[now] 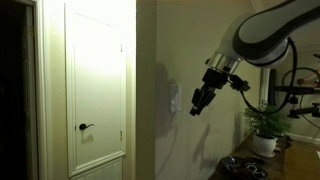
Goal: Turn off the light
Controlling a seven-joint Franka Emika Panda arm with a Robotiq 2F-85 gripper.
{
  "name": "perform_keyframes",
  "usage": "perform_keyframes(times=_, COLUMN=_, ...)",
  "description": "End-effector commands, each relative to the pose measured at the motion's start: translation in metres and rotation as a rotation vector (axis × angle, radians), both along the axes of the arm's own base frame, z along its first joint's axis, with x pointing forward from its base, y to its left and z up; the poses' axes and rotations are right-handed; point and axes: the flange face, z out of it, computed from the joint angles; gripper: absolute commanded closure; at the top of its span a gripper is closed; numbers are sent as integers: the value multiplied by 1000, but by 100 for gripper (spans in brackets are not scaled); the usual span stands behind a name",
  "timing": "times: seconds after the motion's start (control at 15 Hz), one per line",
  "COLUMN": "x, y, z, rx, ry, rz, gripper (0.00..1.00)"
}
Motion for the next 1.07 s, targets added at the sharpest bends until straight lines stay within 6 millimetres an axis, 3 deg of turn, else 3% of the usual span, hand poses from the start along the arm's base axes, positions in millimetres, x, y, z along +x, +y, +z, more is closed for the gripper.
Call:
perform_keyframes(times=0.0, x=19, y=4, z=7, rx=22, ry=-75, rz=-26, gripper=90)
perform_keyframes(times=0.2, x=27, y=-1, z=12, rx=19, ry=-122, rz=-42, gripper=99)
perform_keyframes(times=0.33, x=31, y=-4, z=15, rx=21, ry=-150, rz=-56, gripper=100)
perform_keyframes(times=0.6, x=39, y=-7, z=16, rx=36, ry=-188, rz=-81, gripper=95)
perform_keyframes(times=1.0, x=52, y=-10, z=13, rx=46, ry=-238, rz=-97, gripper=96)
